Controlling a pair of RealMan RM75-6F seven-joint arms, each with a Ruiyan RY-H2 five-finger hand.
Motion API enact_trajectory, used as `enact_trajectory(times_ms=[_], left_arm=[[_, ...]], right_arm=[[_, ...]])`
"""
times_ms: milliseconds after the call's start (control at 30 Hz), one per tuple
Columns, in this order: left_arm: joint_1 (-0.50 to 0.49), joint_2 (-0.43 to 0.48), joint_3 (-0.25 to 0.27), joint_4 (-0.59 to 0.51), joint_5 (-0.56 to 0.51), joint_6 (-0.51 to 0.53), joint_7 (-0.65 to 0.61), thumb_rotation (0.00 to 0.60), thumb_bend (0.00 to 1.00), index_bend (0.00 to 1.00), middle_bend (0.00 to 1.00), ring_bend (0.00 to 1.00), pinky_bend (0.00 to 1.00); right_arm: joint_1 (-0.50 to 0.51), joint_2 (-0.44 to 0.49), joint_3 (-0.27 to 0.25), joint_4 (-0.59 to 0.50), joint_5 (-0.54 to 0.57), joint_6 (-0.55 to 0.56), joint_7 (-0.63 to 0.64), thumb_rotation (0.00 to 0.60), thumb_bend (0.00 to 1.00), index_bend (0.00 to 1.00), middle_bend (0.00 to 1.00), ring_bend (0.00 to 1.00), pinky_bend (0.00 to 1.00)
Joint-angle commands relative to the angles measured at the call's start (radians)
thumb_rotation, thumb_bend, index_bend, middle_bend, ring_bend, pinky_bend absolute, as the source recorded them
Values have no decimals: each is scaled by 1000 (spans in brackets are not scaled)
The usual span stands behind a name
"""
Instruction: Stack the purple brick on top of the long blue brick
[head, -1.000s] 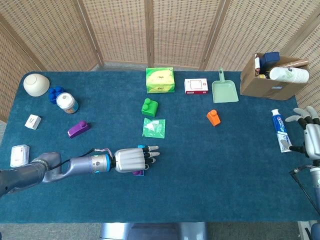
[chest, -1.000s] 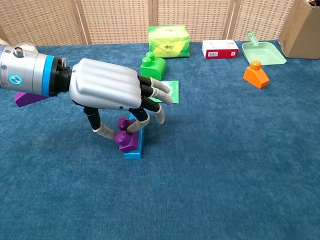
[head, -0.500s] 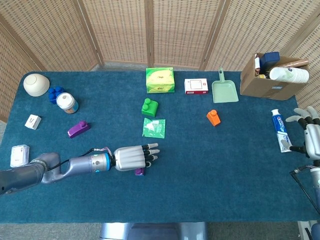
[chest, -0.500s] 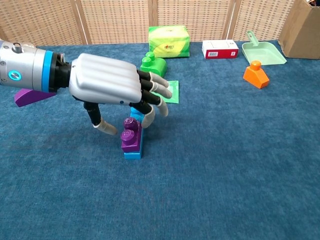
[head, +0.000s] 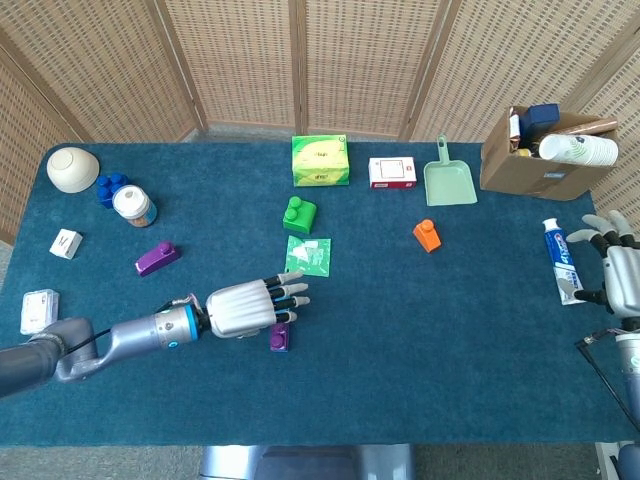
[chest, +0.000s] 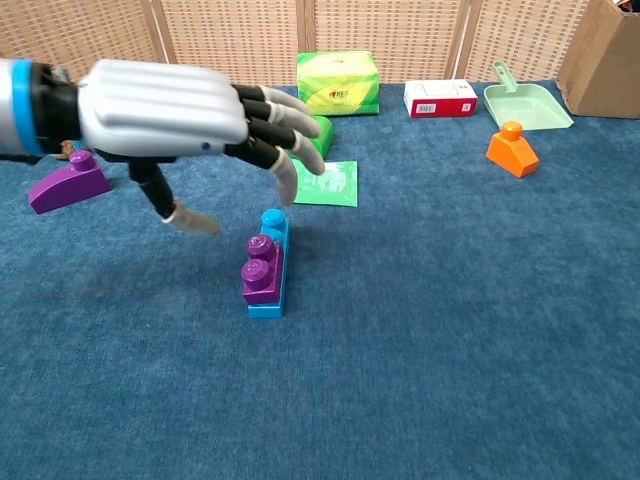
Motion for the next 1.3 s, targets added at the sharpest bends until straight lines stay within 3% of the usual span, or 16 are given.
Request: enact_trajectory(times_ms=[33, 100, 167, 233, 300, 667, 967, 1300], left_arm=[[33, 29, 6, -43, -21, 5, 12, 534, 310, 251, 135, 46, 0], [51, 36, 12, -62, -34, -2, 17, 384, 295, 227, 111, 30, 0], [70, 37, 13, -78, -55, -14, 30, 188, 265, 192, 79, 8, 0], [86, 30, 11, -85, -68, -17, 36, 66, 246, 161, 56, 0, 0], [103, 21, 6, -86, -84, -18, 42, 10, 232, 138, 41, 0, 0], [156, -45, -15, -47, -100, -1, 50, 0, 182, 63, 0, 0, 0], [173, -142, -21, 50, -85, -20, 67, 0, 150, 2, 0, 0, 0], [197, -251, -30, 194, -48, 34, 65, 0, 120, 0, 0, 0, 0]], right_arm=[[3, -5, 0, -1, 0, -2, -4, 600, 160, 342, 185, 2, 194], [7, -10, -1, -3, -2, -5, -9, 600, 160, 342, 185, 2, 194], [9, -14, -1, -5, -2, -5, -13, 600, 161, 342, 185, 1, 194], [11, -16, 0, -6, -3, -3, -15, 600, 161, 342, 185, 1, 194], [12, -16, 1, -9, -3, -3, -20, 600, 160, 342, 185, 2, 194], [5, -7, 3, -24, -1, 9, -24, 600, 160, 343, 185, 1, 194], [1, -6, 1, -15, -1, 8, -13, 600, 160, 342, 185, 1, 194], [-3, -3, 1, -12, 0, 11, -6, 600, 160, 343, 185, 1, 194]])
